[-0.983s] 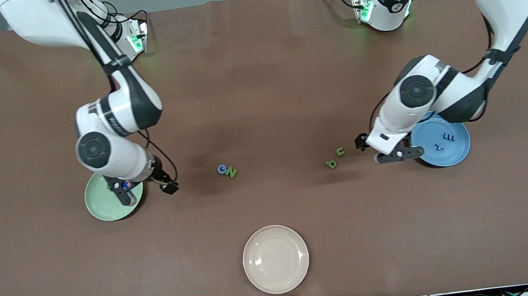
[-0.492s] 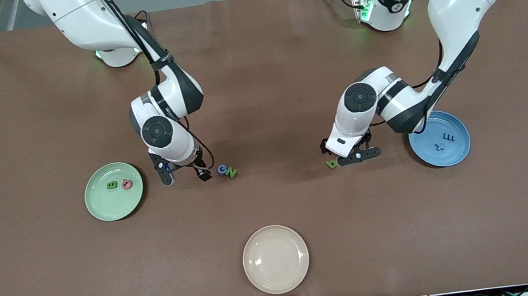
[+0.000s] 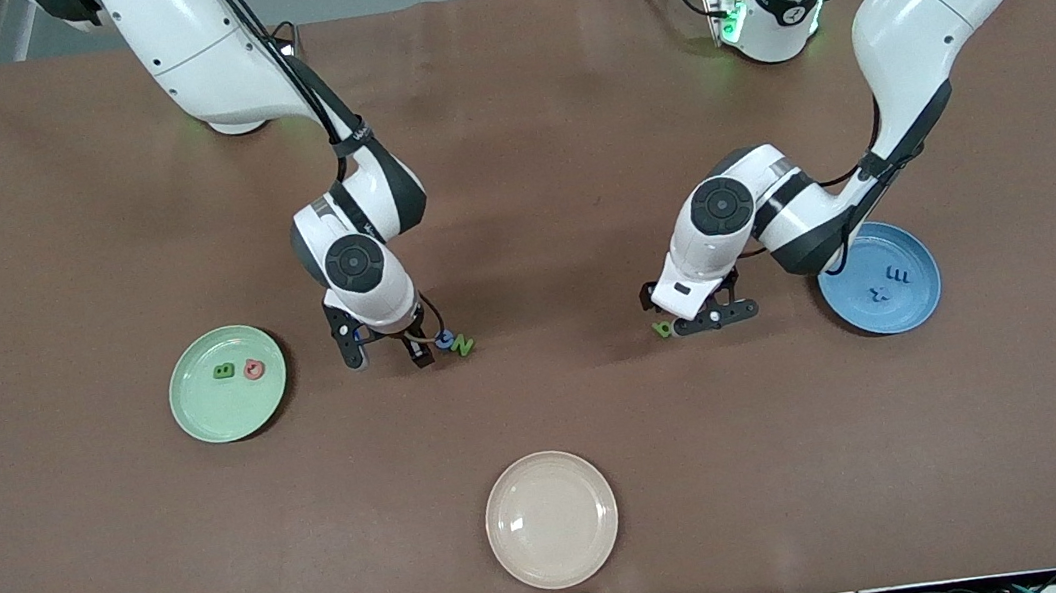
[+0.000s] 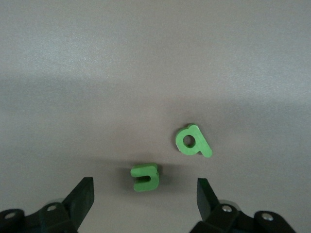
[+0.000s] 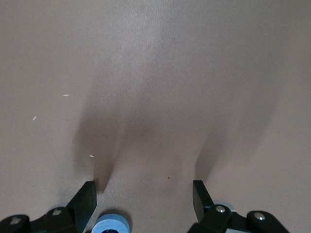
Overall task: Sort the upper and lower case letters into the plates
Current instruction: 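Grasp the green u with the left gripper while the right gripper grasps G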
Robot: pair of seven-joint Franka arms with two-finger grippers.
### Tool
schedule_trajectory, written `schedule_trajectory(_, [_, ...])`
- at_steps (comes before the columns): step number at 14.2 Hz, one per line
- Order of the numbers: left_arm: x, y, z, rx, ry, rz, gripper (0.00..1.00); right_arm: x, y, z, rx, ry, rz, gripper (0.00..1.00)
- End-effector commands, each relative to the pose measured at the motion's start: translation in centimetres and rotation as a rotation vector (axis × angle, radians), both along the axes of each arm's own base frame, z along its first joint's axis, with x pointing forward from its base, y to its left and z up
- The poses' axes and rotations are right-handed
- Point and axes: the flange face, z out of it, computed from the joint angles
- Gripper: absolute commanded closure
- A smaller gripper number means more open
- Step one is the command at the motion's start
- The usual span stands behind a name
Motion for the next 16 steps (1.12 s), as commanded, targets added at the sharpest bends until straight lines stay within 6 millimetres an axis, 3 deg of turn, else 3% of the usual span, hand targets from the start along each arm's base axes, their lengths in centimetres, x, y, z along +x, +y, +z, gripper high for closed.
schedule_trajectory(1, [0.0, 0.1, -0.5, -0.016, 0.001, 0.005, 0.18, 0.4, 1.1, 0.4, -0.007, -0.024, -0.027, 0.19])
schedule_trajectory(4, [-0.2, 0.0, -1.1, -0.022, 0.010, 0.003, 0.31, 0.6, 2.1, 0.3, -0.001, -0.036, -0.040, 0.19])
schedule_trajectory(10, [-0.6, 0.3, -2.2, -0.011, 0.027, 0.001, 0.43, 0.6, 3.2, -0.3, 0.027, -0.062, -0.044, 0.24])
schedule_trajectory(12, [-0.5, 0.4, -2.2, -0.011, 0.027, 0.000, 0.49, 0.5, 3.2, -0.3, 0.027, -0.060, -0.045, 0.33])
schedule_trajectory(14, [-0.5, 0.4, -2.2, -0.012, 0.026, -0.003, 0.59, 0.5, 3.2, -0.4, 0.027, -0.058, -0.045, 0.50])
schedule_trajectory(16, [-0.3, 0.4, -2.1, -0.015, 0.021, -0.005, 0.70, 0.5, 3.2, -0.3, 0.027, -0.060, -0.047, 0.56])
